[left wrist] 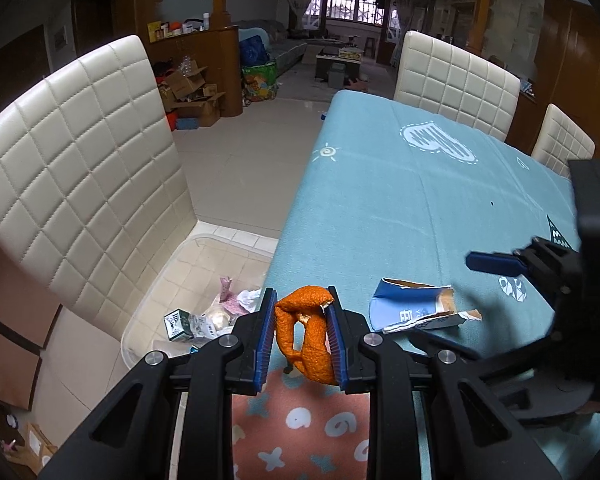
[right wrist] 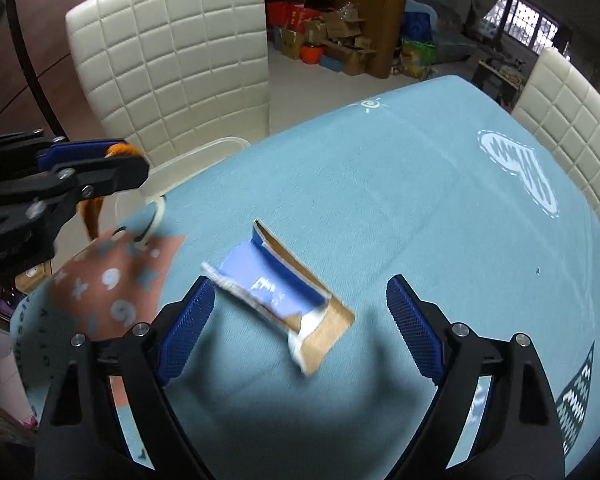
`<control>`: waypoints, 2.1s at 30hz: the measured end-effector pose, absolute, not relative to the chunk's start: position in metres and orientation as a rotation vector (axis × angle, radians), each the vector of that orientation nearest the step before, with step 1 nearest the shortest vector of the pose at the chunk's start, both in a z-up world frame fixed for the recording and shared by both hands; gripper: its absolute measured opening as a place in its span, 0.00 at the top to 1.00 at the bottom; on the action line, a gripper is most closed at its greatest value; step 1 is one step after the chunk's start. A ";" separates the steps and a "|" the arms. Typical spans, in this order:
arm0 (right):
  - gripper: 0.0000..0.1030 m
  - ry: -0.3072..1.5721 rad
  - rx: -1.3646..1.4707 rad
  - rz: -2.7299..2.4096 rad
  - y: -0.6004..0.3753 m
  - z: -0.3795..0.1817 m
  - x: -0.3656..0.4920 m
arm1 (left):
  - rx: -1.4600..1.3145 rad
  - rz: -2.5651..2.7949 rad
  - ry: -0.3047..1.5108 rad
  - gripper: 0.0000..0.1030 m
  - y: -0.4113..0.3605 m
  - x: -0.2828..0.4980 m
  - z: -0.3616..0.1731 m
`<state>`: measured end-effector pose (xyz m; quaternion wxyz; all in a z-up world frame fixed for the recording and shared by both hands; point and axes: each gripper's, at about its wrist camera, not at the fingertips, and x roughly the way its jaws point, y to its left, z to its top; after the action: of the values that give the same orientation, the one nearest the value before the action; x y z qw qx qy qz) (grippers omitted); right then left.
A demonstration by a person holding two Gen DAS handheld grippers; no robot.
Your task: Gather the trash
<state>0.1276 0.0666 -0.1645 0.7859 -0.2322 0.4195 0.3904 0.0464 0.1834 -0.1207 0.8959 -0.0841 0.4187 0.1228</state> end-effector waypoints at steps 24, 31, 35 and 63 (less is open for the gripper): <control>0.66 0.928 -0.335 0.934 0.103 -0.118 0.131 | -0.190 0.319 0.828 0.76 0.216 0.037 -0.101; 0.66 0.868 -0.312 1.002 0.134 -0.082 0.130 | -0.168 0.399 0.764 0.76 0.243 0.025 -0.078; 0.65 0.831 -0.314 1.033 0.152 -0.067 0.126 | -0.189 0.442 0.745 0.76 0.264 0.021 -0.069; 0.37 0.782 -0.367 1.094 0.186 -0.066 0.131 | -0.253 0.615 0.757 0.22 0.300 0.016 -0.072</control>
<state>0.1314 0.1863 -0.0665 0.7668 -0.1690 0.3600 0.5038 0.0158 0.3002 -0.0716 0.8757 -0.1213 0.3628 0.2947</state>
